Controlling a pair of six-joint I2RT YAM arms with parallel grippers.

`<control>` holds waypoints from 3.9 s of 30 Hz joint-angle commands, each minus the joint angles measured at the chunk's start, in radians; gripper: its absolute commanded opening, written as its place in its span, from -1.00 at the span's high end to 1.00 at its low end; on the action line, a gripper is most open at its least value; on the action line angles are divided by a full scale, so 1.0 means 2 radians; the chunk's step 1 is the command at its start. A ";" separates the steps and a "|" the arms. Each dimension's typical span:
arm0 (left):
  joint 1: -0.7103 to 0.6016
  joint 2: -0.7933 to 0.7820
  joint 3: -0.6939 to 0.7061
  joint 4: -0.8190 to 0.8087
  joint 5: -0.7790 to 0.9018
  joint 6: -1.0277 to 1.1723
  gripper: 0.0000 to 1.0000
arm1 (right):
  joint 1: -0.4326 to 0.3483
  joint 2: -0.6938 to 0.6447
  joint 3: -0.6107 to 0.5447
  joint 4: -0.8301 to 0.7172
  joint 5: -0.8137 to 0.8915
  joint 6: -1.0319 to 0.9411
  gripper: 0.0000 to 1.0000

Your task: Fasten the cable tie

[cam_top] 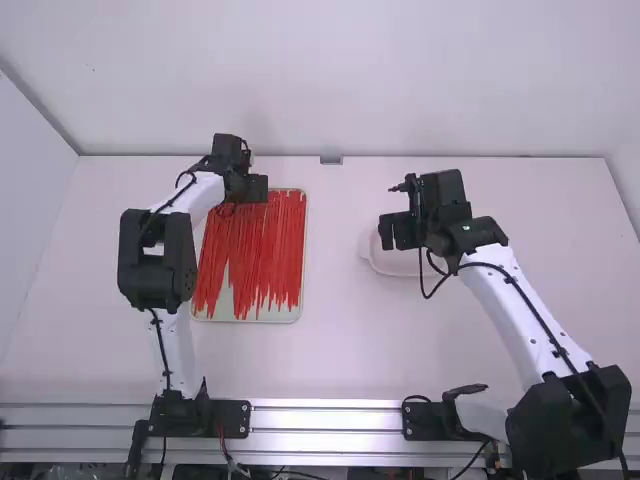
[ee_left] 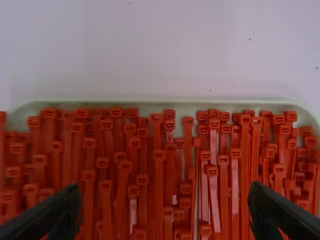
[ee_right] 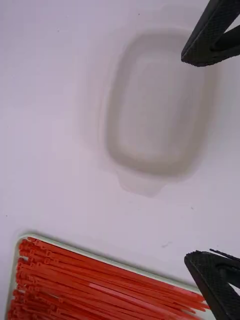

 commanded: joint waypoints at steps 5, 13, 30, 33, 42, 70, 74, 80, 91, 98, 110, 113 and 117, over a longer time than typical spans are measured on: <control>-0.004 0.034 0.011 0.022 0.015 -0.023 -0.44 | -0.007 0.001 0.017 0.001 0.001 -0.002 -0.97; -0.004 0.046 0.010 0.046 0.024 -0.034 0.04 | -0.013 0.001 0.017 0.002 0.001 0.005 -0.98; -0.004 0.046 -0.019 0.100 0.025 -0.036 0.05 | -0.009 0.001 0.017 0.003 0.001 0.005 -0.98; -0.004 0.046 -0.024 0.106 0.023 -0.036 0.05 | -0.011 0.001 0.017 0.002 0.001 0.005 -0.97; -0.006 0.046 -0.047 0.135 0.024 -0.047 0.09 | -0.010 0.001 0.017 0.001 0.001 0.005 -0.97; -0.006 0.046 -0.055 0.134 0.010 -0.045 0.31 | -0.006 0.001 0.017 -0.001 0.001 0.005 -0.97; -0.006 0.046 -0.064 0.149 0.010 -0.045 0.31 | -0.006 0.001 0.016 -0.001 0.001 0.005 -0.98; -0.006 0.046 -0.078 0.165 0.001 -0.047 0.35 | -0.002 0.001 0.016 -0.001 0.001 0.003 -0.98; -0.006 0.046 -0.069 0.160 -0.011 -0.047 0.56 | -0.006 0.001 0.016 -0.001 0.001 0.003 -0.98; -0.006 0.046 -0.069 0.161 -0.013 -0.049 0.70 | -0.006 0.001 0.016 -0.001 0.001 0.003 -0.97; -0.006 0.046 -0.068 0.175 -0.013 -0.062 0.97 | -0.006 0.001 0.016 -0.001 0.001 0.003 -0.98; -0.006 0.046 -0.063 0.175 -0.013 -0.062 0.97 | -0.006 0.001 0.016 -0.001 0.001 0.003 -0.98; -0.006 0.046 -0.035 0.155 -0.013 -0.061 0.97 | -0.006 0.001 0.016 0.001 0.001 0.003 -0.97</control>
